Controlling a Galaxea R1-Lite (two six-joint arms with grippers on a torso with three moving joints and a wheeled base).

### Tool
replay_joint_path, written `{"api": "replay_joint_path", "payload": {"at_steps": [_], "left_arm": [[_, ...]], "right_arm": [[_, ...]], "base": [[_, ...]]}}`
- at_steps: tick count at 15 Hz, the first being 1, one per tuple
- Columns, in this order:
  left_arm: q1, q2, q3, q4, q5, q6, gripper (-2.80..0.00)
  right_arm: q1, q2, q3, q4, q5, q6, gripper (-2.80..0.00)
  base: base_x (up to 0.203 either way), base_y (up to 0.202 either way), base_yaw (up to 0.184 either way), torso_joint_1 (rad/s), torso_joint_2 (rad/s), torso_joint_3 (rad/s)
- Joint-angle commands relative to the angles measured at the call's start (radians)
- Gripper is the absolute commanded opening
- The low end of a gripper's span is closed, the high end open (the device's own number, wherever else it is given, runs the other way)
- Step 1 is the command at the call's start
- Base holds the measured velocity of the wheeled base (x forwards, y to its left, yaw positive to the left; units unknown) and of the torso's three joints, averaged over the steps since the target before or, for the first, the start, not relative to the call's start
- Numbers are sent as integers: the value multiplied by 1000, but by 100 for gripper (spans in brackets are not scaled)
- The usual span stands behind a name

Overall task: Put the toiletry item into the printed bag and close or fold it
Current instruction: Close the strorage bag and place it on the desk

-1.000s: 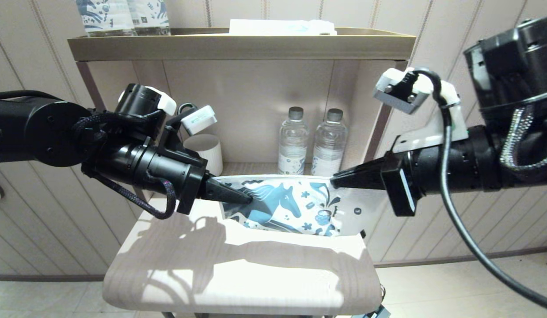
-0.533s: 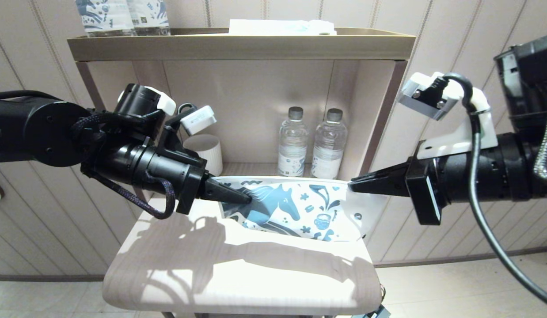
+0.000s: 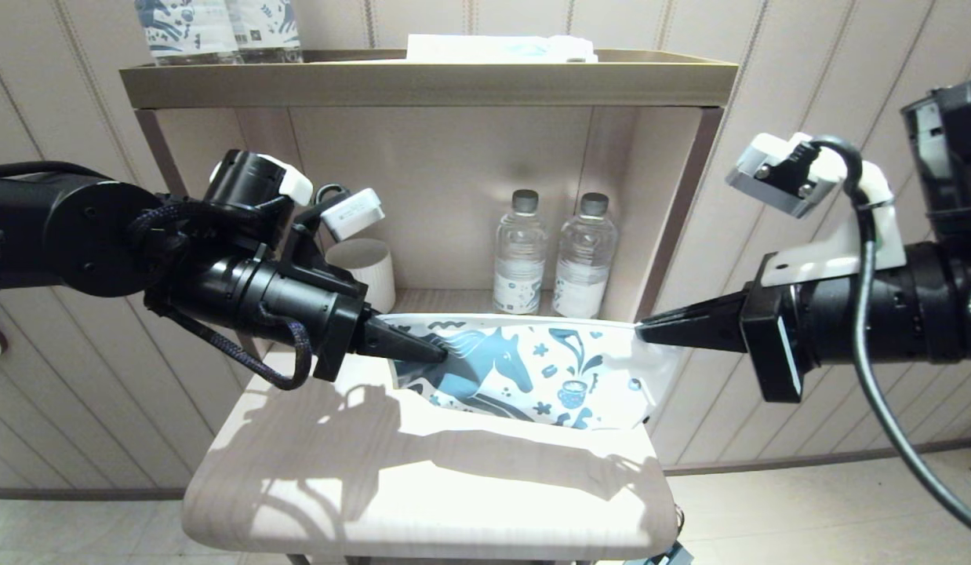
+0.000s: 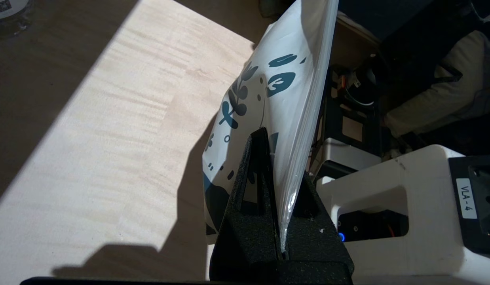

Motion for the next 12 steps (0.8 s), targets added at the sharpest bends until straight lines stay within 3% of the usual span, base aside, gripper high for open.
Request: {"api": "replay_joint_path", "payload": {"at_steps": [1,4,5,6,8,12], "left_arm": [[-1,2,0,2,-5,2,-280],[1,2,0,2,-5,2,-280],[1,2,0,2,-5,1,-280],[-1,2,1,2,-5,1,-280],[0,-2,1,2,-5,1,-280],[1,1,-2,-1,-5,1,-280]], "right_arm": [[1,-2,3,2,2,-1,-280],[4,12,2,2,2,1,-280],[4,20,8,-4,3,-1,-166],[3,23,18,-32,2,-1,0],[5,28,39,-110,3,-1,0],[5,35,29,-121,1,-3,0]], "base": [[0,0,0,0,0,0],[0,0,0,0,0,0],[0,0,0,0,0,0],[0,0,0,0,0,0],[0,0,0,0,0,0],[0,0,0,0,0,0]]}}
